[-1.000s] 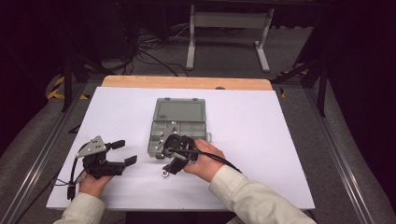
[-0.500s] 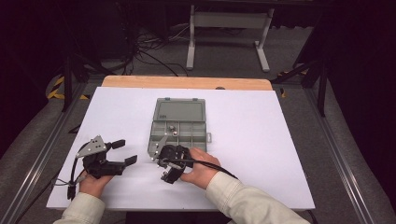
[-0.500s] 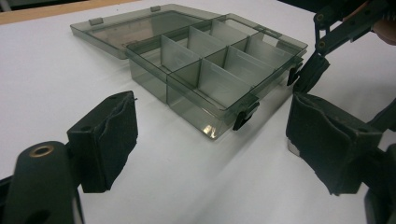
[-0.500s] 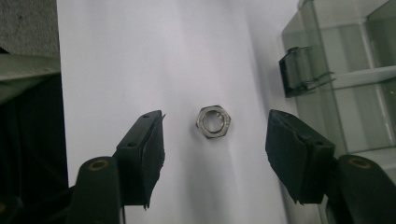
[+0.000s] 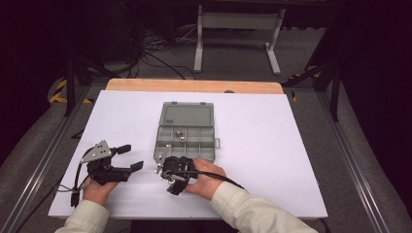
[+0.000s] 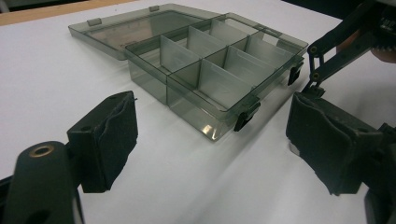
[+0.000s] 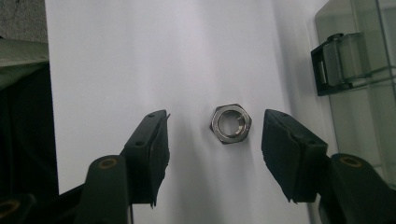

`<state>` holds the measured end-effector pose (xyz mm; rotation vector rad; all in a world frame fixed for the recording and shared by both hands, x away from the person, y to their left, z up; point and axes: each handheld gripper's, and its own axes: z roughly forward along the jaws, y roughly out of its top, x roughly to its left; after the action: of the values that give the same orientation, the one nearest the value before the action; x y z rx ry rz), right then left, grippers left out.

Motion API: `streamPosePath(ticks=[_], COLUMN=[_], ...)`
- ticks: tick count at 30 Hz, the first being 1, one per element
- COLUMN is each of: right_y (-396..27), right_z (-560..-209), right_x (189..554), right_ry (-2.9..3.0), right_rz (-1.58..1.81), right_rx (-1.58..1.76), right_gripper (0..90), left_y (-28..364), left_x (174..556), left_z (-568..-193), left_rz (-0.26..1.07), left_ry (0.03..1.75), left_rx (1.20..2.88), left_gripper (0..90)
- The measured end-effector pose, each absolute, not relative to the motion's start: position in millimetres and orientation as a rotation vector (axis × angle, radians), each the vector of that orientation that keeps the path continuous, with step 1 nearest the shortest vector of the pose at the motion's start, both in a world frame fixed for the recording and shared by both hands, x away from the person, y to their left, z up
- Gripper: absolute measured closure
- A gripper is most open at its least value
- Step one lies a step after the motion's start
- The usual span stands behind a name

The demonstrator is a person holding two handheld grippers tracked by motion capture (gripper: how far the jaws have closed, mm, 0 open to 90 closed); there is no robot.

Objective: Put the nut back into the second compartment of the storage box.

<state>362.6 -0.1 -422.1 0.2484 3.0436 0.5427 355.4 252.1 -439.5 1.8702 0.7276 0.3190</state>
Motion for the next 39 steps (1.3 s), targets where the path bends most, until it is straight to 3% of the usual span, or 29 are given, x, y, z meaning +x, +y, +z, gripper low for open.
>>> streamPosePath(ticks=[7, 20, 39], right_y=[3.0, 4.9, 9.9], right_z=[-428.8, -430.4, -405.9], right_x=[365.8, 372.3, 371.4], right_ry=[3.041, 3.039, 3.044], right_rz=[0.526, 0.524, 0.546], right_rx=[0.25, 0.295, 0.255], right_gripper=[47.6, 67.4, 69.8], left_y=[251.7, 251.8, 253.1], left_x=[355.1, 355.1, 355.0], left_z=[-439.6, -439.5, -439.2], left_rz=[0.315, 0.318, 0.319], left_ry=[0.733, 0.734, 0.731], left_rx=[1.867, 1.868, 1.871], left_gripper=[17.4, 17.4, 17.4])
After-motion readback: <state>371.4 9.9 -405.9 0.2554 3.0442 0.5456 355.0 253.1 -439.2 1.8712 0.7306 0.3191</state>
